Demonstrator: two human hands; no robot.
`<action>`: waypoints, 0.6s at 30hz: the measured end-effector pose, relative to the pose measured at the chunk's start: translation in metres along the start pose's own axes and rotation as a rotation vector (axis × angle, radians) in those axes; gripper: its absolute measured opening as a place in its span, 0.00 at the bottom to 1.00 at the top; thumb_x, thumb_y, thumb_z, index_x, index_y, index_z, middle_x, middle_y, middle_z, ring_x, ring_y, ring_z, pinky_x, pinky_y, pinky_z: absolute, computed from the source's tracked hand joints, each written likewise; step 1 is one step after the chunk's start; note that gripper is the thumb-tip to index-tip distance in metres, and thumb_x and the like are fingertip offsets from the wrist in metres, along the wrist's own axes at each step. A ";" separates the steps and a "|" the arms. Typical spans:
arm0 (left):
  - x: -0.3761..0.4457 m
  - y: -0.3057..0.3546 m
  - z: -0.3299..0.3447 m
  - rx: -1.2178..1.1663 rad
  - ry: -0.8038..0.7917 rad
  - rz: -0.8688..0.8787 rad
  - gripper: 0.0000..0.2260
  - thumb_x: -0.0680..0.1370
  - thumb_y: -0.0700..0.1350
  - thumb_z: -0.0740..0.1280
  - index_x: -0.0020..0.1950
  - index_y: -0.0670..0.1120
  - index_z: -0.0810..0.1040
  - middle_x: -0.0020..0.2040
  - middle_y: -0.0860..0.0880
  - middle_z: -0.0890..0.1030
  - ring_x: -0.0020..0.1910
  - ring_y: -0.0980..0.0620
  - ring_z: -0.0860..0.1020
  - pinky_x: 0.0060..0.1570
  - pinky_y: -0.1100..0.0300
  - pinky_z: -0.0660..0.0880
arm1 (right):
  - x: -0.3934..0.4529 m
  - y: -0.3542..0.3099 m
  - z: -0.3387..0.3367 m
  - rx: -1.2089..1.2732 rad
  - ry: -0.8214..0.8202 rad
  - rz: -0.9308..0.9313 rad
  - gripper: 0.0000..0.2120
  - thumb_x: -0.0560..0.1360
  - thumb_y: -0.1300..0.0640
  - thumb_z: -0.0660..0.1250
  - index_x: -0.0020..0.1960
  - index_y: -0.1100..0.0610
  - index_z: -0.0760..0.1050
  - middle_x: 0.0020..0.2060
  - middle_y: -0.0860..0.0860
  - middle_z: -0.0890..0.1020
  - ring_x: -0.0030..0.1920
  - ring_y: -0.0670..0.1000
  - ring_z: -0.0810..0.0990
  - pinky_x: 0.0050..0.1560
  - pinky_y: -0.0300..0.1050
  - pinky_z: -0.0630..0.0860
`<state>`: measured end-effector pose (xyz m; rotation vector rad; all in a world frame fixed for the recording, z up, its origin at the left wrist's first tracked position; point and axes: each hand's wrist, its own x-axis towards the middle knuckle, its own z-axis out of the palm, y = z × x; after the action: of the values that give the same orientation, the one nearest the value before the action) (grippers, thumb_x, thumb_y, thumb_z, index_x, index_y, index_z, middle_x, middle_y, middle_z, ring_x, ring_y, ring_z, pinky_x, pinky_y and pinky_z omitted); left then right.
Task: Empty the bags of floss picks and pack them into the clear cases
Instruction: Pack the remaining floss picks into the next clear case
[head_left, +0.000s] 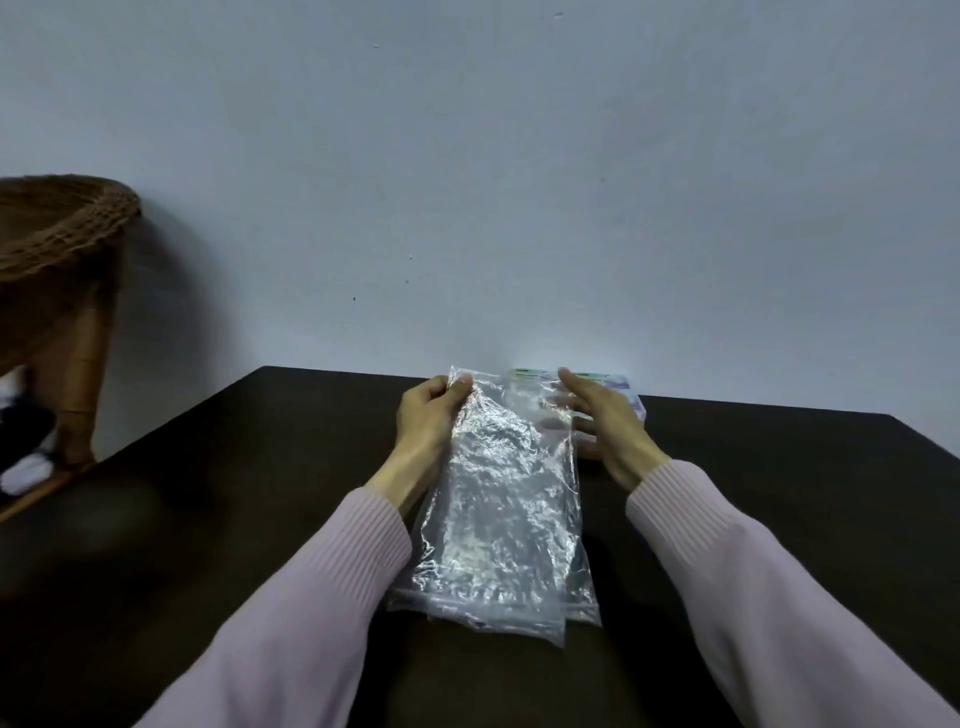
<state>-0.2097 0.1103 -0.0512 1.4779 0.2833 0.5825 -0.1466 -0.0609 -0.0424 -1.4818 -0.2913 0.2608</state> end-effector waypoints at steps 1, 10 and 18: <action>0.000 -0.001 0.000 0.000 0.000 0.002 0.09 0.77 0.46 0.67 0.46 0.40 0.78 0.41 0.44 0.74 0.41 0.48 0.70 0.44 0.54 0.67 | 0.001 -0.001 0.000 -0.044 0.012 -0.019 0.15 0.75 0.50 0.66 0.56 0.58 0.75 0.55 0.56 0.80 0.52 0.57 0.79 0.51 0.51 0.76; 0.003 -0.001 -0.018 -0.026 -0.105 -0.126 0.14 0.78 0.51 0.64 0.55 0.41 0.77 0.47 0.49 0.80 0.47 0.51 0.78 0.51 0.57 0.75 | -0.004 0.006 0.014 -0.148 -0.206 -0.061 0.02 0.75 0.66 0.64 0.45 0.61 0.74 0.38 0.55 0.80 0.32 0.47 0.79 0.34 0.38 0.77; 0.004 -0.004 -0.043 -0.156 -0.164 -0.080 0.06 0.78 0.36 0.63 0.53 0.42 0.76 0.48 0.43 0.81 0.42 0.49 0.80 0.48 0.55 0.78 | -0.006 0.006 0.016 -0.150 -0.400 0.066 0.09 0.77 0.64 0.62 0.54 0.55 0.75 0.42 0.49 0.80 0.40 0.45 0.79 0.35 0.38 0.78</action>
<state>-0.2274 0.1489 -0.0581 1.3486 0.1643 0.4067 -0.1580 -0.0471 -0.0475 -1.5827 -0.5935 0.6013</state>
